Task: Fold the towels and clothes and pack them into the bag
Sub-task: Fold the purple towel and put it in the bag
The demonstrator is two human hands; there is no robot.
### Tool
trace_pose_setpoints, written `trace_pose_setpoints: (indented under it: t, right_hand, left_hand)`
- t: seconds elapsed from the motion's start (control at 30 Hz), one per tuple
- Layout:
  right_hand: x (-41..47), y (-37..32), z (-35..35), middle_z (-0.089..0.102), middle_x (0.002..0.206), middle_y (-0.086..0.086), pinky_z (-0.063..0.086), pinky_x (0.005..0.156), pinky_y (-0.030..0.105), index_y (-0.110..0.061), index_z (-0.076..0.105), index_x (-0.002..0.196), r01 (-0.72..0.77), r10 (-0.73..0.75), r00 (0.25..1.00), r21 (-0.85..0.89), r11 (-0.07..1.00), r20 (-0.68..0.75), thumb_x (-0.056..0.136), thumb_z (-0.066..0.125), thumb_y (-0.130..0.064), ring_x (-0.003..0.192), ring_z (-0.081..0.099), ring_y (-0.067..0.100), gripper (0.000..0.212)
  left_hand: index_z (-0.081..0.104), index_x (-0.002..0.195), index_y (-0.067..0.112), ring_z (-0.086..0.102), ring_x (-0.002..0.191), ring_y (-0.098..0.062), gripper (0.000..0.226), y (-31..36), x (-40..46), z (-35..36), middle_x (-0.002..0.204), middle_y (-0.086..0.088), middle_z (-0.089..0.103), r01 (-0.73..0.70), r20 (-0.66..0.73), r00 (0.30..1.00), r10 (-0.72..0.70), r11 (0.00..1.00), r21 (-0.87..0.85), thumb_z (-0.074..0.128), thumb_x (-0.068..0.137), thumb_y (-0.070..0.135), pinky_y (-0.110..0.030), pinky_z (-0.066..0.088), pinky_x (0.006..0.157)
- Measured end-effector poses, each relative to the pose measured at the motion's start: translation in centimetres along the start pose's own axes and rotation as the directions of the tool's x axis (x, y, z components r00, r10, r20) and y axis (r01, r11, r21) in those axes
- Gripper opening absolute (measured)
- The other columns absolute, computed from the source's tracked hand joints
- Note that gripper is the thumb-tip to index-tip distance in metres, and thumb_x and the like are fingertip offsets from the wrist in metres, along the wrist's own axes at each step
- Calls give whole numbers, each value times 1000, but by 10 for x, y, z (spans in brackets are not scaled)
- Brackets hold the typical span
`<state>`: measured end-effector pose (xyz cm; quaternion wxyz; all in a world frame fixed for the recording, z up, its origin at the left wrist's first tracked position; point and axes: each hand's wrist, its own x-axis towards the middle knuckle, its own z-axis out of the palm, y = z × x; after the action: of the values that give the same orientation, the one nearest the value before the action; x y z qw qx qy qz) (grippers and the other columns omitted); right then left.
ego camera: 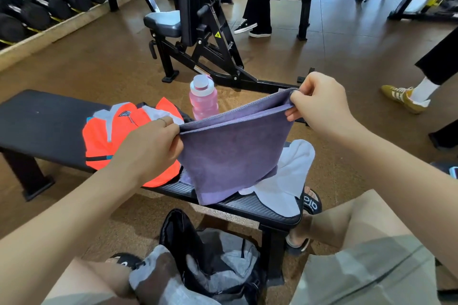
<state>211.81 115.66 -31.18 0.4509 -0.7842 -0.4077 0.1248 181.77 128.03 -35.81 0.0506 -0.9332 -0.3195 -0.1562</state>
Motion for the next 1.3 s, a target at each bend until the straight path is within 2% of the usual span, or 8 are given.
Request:
trace_pose_setpoints:
  t: [0.17,0.33,0.5,0.67,0.8,1.03,1.17,1.3]
  right_hand:
    - [1,7,-5,72,79,15,52,49,17,-4,54,95,-59,59,997,16,998,53,87,46,3,54,73,15,13]
    - [4,8,-11,71,89,16,61,89,44,-9,65,98,-153,120,970,144,978,213,83,63,-1,84,77,27,17]
    - [-3,7,-17,75,86,8,58,72,28,-14,70,97,48,-35,969,-45,998,245,83,71,-6,78,74,18,16]
    - [0,-2,-27,72,64,9,55,58,29,-9,67,87,140,-148,982,69,988,119,89,65,-7,53,70,22,4]
    - [2,-11,-38,62,75,7,49,46,29,-15,62,93,269,-268,963,97,958,-30,89,65,-8,52,62,21,9]
    - [3,-5,-41,55,87,-1,39,69,31,-24,59,99,605,-493,784,-289,742,377,90,51,0,74,49,10,27]
    - [7,-6,-49,61,66,-6,47,62,29,-21,61,85,571,-461,805,-278,773,373,85,61,-4,66,59,12,17]
    - [9,-9,-57,65,57,-1,52,64,33,-20,61,74,485,-382,853,-270,832,356,90,69,-19,57,62,15,18]
  left_hand:
    - [54,78,12,56,65,-33,27,-2,1,-12,73,-5,56,20,-72,997,-25,997,-76,41,95,29,-48,47,53]
    - [44,92,13,53,65,-35,12,0,3,-20,70,-4,52,82,-71,993,-98,976,-200,52,100,13,-47,44,57]
    - [51,112,12,56,84,-36,10,0,10,-24,89,-11,60,188,-111,971,-210,966,-179,45,103,13,-46,44,68]
    - [62,99,16,61,84,-30,4,-4,15,-43,88,-4,67,190,-289,924,-250,957,-218,58,97,15,-41,44,67]
    - [57,90,19,60,78,-27,8,-7,16,-57,80,-1,64,169,-339,911,-235,962,-212,61,97,22,-42,46,66]
    - [54,104,21,57,86,-30,17,-12,13,-64,94,-1,59,33,-205,978,-50,996,-88,39,101,29,-46,50,66]
    - [52,107,21,57,84,-28,22,-23,8,-62,98,2,55,-88,-84,993,85,996,-34,33,102,30,-44,50,61]
    - [55,101,19,60,82,-28,10,-32,6,-57,94,3,60,-48,-86,995,44,998,-39,46,104,23,-41,48,62]
